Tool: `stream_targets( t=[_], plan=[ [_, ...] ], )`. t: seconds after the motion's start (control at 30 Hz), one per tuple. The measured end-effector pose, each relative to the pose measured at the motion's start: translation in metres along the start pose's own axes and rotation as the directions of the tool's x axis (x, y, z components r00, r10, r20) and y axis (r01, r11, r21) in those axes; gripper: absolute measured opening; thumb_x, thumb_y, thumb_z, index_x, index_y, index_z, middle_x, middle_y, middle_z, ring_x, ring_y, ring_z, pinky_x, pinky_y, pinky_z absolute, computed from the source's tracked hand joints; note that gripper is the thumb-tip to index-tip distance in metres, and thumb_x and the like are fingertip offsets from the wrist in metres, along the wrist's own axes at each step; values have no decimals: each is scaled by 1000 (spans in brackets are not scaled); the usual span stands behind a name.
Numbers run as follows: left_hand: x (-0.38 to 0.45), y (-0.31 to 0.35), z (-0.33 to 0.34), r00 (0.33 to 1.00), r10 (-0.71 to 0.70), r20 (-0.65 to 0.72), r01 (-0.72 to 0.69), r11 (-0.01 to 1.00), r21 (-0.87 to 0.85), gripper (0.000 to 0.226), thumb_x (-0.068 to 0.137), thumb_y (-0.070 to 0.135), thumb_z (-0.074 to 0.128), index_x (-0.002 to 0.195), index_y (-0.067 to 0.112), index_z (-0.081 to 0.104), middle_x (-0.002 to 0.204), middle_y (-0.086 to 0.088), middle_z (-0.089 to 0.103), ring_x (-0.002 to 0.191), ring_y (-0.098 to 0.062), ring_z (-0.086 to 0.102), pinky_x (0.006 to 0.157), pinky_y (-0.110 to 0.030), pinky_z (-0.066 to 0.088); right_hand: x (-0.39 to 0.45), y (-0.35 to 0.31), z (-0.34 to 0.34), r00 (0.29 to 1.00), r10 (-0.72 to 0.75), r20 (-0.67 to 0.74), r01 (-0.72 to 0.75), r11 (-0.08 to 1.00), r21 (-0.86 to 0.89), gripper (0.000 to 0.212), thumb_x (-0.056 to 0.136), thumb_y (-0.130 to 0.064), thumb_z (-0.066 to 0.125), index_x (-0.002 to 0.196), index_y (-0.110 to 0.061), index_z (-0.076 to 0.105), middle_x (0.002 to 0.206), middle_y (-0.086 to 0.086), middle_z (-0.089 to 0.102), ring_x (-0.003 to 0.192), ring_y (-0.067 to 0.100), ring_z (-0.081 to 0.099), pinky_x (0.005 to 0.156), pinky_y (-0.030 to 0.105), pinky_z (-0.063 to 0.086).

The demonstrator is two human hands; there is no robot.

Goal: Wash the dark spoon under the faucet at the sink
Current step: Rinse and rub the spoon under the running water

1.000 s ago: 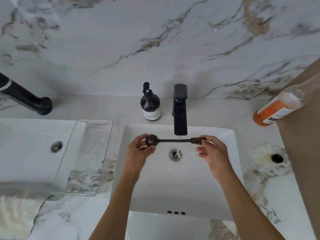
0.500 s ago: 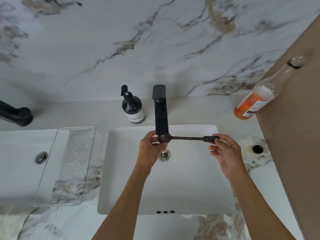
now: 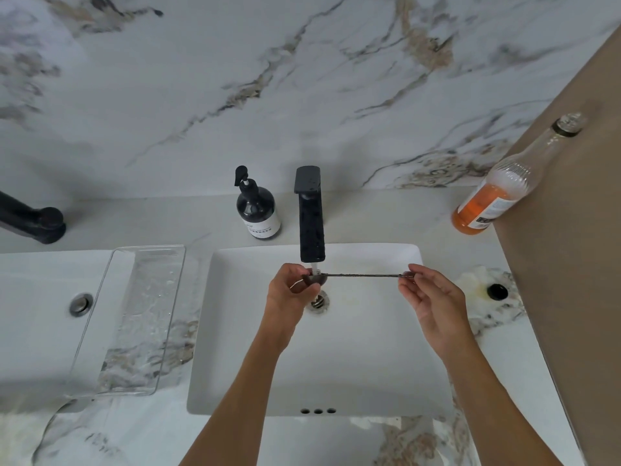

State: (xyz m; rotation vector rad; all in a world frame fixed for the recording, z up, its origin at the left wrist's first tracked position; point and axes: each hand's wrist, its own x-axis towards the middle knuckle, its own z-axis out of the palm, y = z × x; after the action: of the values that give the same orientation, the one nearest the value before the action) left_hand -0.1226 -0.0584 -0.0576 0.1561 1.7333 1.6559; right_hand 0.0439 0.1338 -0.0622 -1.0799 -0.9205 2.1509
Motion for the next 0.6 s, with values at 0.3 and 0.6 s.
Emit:
stream_targets(
  t=[0.3,0.6],
  plan=[
    [6,-5,-4,1000,5,-26,-1,985,170,53,80,-10,73,125,15,61,120,-10,69,95,-11,73,68,-12,50,0,1,5,1000,-4,-16,4,1000,8,32,90,21,45,103,0,66,100,14,71,105,31,66,90,34,59],
    [9,-6,-1,999,7,-40,-2,992,128,47,84,-3,72,123,22,66,108,-6,71,78,-9,67,71,-16,51,-2,-2,2,999,35,3,-35,994,-100,19,94,11,51,96,-1,66,95,19,71,90,33,73,76,30,61]
  ],
)
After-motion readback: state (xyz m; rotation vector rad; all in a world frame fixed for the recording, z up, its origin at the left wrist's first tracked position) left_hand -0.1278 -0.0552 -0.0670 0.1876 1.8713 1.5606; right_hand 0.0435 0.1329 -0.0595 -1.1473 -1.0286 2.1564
